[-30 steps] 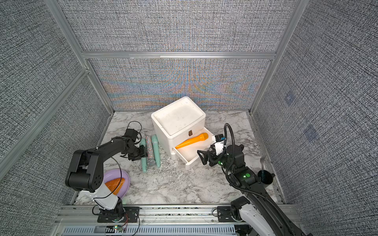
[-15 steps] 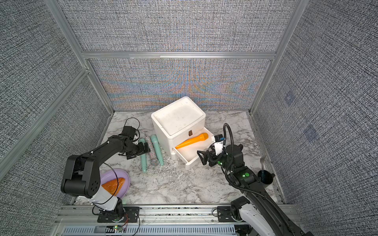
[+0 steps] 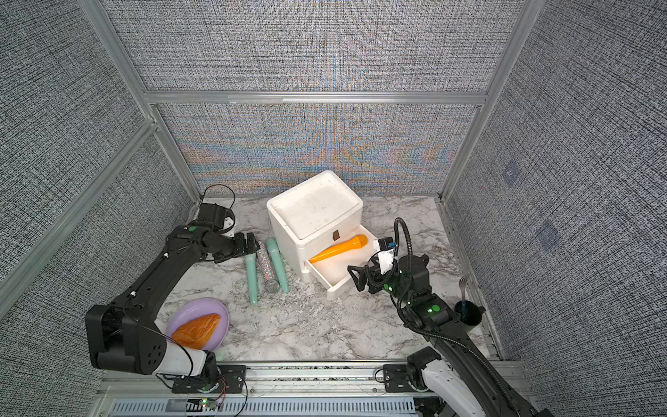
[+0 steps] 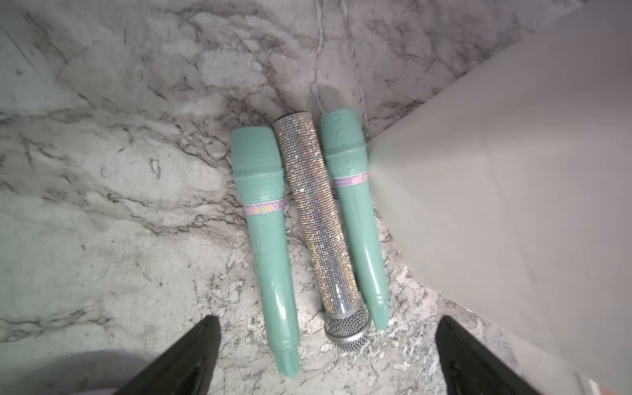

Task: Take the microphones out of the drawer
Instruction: Place the microphone at the center of the board.

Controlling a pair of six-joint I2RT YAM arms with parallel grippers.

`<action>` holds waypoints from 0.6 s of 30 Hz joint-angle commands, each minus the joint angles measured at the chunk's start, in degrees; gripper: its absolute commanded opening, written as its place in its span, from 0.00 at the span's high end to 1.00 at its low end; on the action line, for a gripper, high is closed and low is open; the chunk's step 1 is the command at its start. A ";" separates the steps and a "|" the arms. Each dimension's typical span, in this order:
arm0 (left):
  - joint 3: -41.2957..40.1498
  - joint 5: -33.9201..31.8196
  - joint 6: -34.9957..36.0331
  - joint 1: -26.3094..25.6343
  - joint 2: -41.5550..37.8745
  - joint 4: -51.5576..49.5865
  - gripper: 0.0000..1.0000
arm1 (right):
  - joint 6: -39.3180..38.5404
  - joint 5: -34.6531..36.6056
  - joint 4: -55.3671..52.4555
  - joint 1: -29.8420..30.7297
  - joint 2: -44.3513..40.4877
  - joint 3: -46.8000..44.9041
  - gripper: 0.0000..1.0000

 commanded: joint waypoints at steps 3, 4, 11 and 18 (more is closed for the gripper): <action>5.93 4.77 7.10 0.07 -1.14 -5.20 0.00 | 0.83 -0.01 2.57 0.10 0.18 0.28 0.02; 6.49 6.31 8.72 0.06 -1.50 -4.77 0.00 | 0.91 -0.03 2.50 0.07 0.33 0.30 0.02; 11.99 11.01 12.98 0.04 -1.76 -3.91 0.00 | 0.66 0.78 0.98 0.05 0.18 0.75 0.02; 21.13 14.99 14.82 -0.32 2.75 -6.46 0.00 | 0.90 0.61 0.71 0.10 0.38 0.19 0.02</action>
